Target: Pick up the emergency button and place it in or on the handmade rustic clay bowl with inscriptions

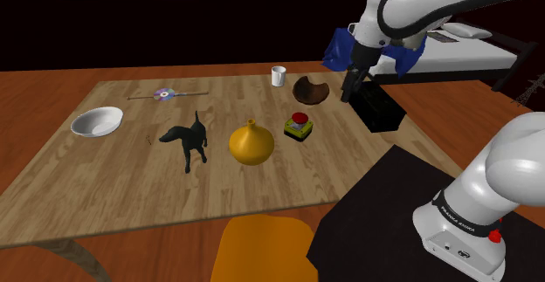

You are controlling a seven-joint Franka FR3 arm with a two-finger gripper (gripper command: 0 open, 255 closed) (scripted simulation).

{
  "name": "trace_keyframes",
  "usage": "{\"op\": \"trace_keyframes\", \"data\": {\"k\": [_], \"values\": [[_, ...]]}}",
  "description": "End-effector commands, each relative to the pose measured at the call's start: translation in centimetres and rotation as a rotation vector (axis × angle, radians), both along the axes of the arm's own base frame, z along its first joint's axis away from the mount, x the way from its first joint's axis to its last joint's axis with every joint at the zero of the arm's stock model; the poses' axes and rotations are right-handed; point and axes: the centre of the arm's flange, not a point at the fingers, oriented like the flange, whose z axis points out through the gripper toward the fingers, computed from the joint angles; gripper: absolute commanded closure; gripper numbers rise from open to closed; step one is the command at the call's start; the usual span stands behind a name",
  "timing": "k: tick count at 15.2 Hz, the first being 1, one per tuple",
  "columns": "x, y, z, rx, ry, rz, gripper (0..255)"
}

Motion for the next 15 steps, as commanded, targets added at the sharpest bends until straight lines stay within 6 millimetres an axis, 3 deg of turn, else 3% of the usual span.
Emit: {"op": "trace_keyframes", "data": {"k": [1, 15], "values": [[1.4, -0.5, -2.3, -0.003, -0.015, 0.003, 0], [11.7, -4.7, -16.2, -0.017, -0.101, 0.019, 0]]}}
